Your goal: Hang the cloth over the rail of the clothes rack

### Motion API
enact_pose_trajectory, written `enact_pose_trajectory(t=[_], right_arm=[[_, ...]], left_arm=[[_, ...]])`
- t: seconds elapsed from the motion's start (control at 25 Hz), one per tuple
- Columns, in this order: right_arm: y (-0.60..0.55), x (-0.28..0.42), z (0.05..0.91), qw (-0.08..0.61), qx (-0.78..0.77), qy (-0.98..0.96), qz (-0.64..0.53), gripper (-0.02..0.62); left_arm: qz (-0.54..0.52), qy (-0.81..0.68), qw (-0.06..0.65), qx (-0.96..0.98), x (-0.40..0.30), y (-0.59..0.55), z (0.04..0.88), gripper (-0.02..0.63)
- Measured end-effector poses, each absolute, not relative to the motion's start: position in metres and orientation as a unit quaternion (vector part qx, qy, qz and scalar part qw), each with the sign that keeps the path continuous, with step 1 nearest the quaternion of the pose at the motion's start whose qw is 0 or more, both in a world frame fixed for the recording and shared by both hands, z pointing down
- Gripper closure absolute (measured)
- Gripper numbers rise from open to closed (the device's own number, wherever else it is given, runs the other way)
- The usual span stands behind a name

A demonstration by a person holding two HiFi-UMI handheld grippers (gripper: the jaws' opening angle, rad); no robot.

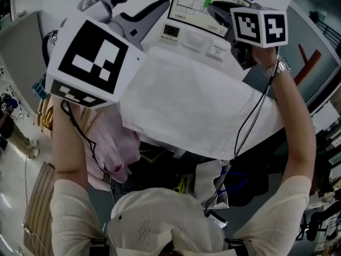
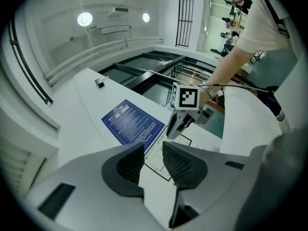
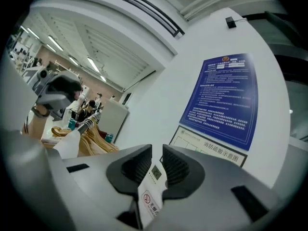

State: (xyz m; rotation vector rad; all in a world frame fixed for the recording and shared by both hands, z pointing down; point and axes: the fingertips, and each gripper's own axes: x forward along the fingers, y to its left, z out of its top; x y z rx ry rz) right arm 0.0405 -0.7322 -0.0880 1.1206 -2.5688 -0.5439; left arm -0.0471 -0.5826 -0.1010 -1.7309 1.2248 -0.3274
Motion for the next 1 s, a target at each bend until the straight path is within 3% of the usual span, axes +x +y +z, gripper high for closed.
enact_pose_trajectory(t=[0.16,0.36,0.52,0.64,0.76,1.0], right_arm=[[-0.692,0.059,-0.111,0.091,0.391,-0.893,-0.202,0.538],[-0.593,0.08,-0.106,0.07,0.391,-0.887,-0.237,0.538],[-0.521,0.098,-0.058,0.056,0.365,-0.9,-0.233,0.535],[-0.499,0.128,0.0,0.047,0.372,-0.91,-0.177,0.495],[-0.502,0.174,0.048,0.0,0.442,-0.89,-0.11,0.489],[-0.502,0.255,0.094,-0.08,0.594,-0.796,-0.088,0.489]], left_arm=[[-0.11,0.499,0.486,-0.709,-0.051,-0.554,-0.066,0.483],[-0.053,0.572,0.371,-0.73,-0.08,-0.551,-0.012,0.483],[-0.052,0.602,0.269,-0.75,-0.094,-0.564,0.031,0.483],[-0.024,0.607,0.211,-0.766,-0.103,-0.577,0.051,0.483],[0.0,0.628,0.178,-0.758,-0.117,-0.588,0.066,0.483],[0.076,0.627,0.124,-0.765,-0.121,-0.602,0.085,0.483]])
